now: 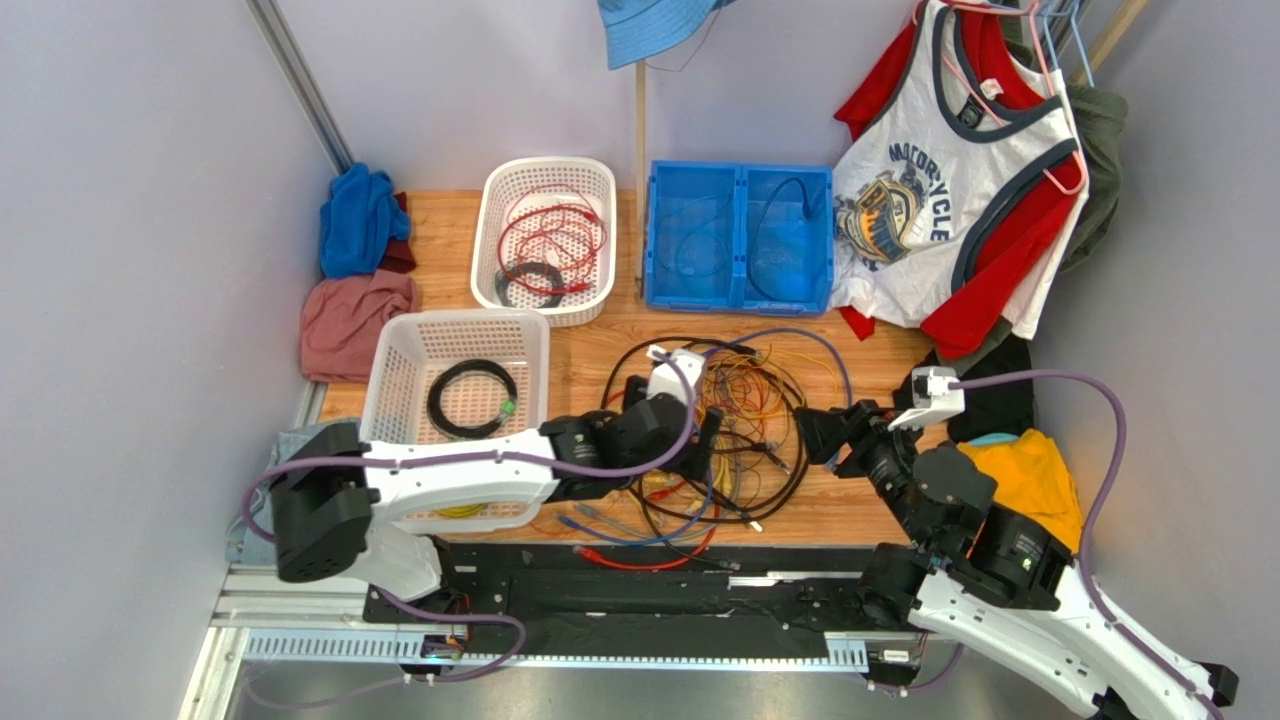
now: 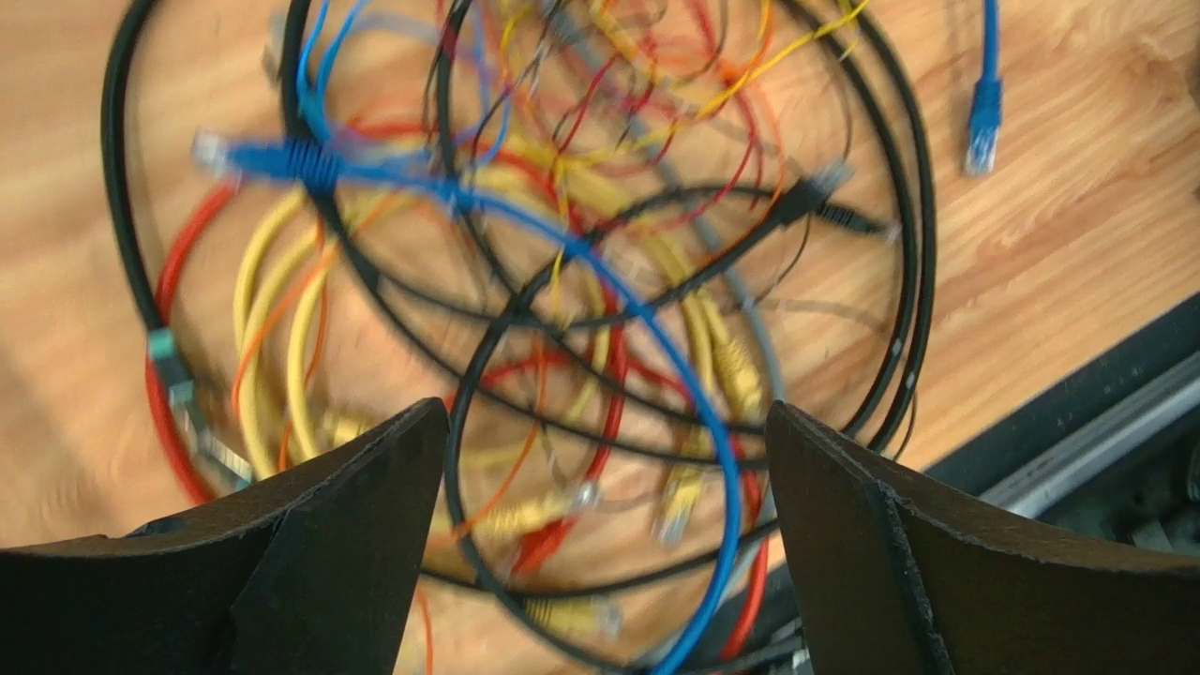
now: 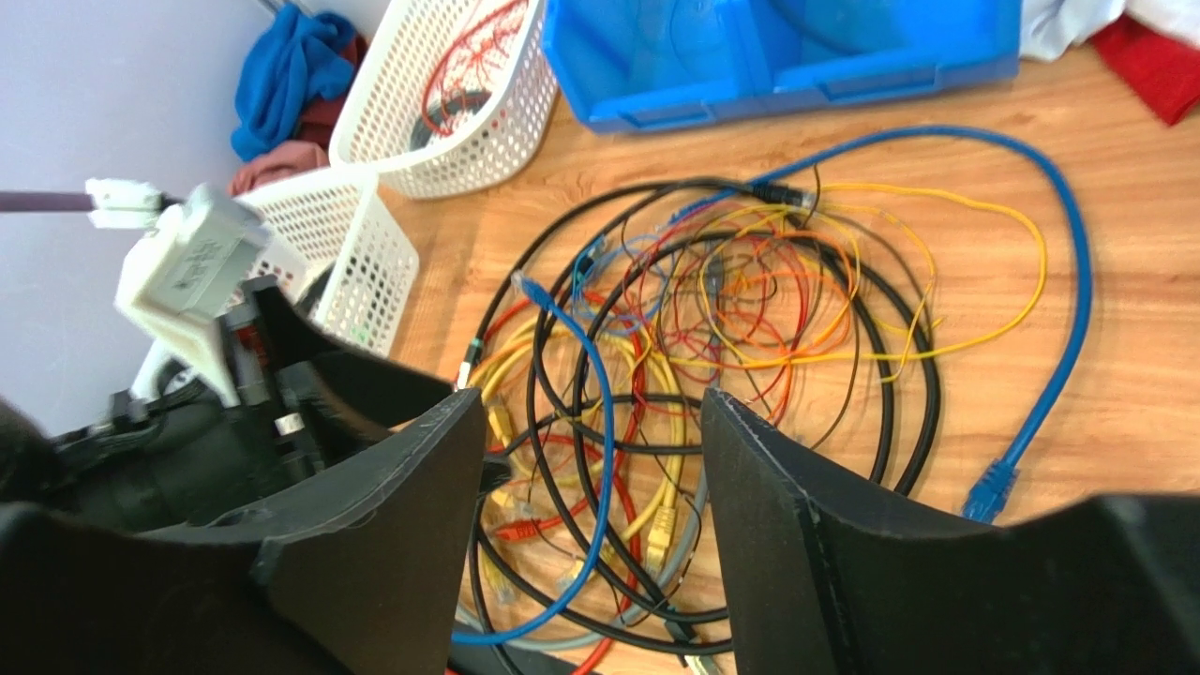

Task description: Untangle the cables

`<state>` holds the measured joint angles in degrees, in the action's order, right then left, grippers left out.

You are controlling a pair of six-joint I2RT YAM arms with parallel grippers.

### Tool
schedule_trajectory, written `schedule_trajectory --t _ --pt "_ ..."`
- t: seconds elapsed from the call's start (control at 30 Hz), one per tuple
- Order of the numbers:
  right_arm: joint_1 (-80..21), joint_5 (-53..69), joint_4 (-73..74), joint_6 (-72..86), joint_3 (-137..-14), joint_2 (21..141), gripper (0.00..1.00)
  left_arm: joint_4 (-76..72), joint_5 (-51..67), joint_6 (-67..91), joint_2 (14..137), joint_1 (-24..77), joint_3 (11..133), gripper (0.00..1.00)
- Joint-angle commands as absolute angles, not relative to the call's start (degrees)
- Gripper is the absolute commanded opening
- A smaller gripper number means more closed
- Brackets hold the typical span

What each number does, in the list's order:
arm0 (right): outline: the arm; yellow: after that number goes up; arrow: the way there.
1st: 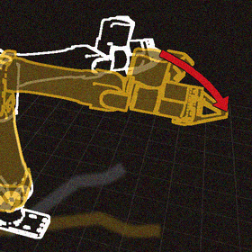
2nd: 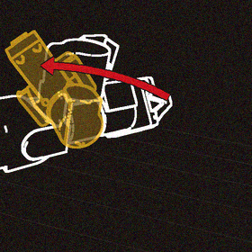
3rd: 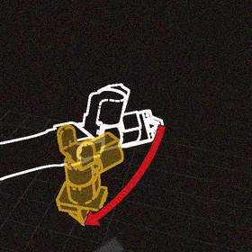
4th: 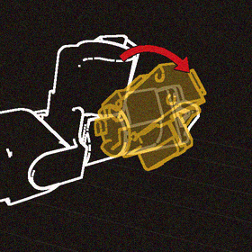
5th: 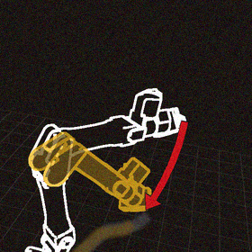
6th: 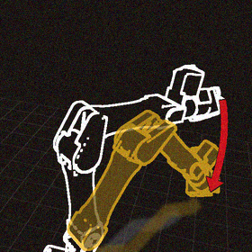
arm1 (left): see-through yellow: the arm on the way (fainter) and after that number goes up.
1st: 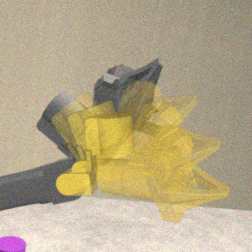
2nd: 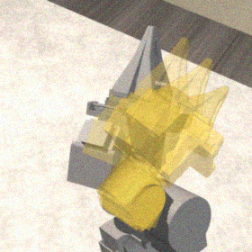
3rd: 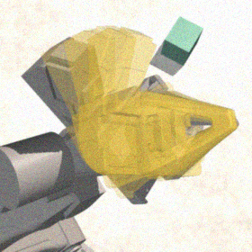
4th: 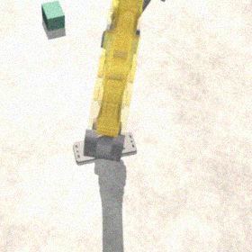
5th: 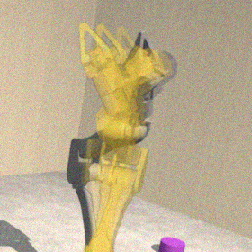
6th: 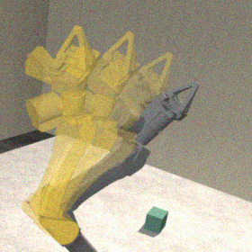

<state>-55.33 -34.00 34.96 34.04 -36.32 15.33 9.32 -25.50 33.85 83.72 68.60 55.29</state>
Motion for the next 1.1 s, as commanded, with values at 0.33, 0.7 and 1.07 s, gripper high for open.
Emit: schedule_trajectory --t 0.33,0.7,1.07 --pt "-55.37 -32.34 29.19 38.23 -32.87 29.77 0.84 14.75 -33.48 53.78 64.97 73.56 41.05 0.98" --pt "-44.84 -26.48 16.00 32.61 -41.39 67.13 0.81 17.67 -32.52 61.00 53.00 73.65 31.91 0.98" --pt "-38.50 -22.33 12.48 28.65 -47.45 82.34 0.72 18.45 -35.50 55.64 43.87 73.83 33.48 0.97"
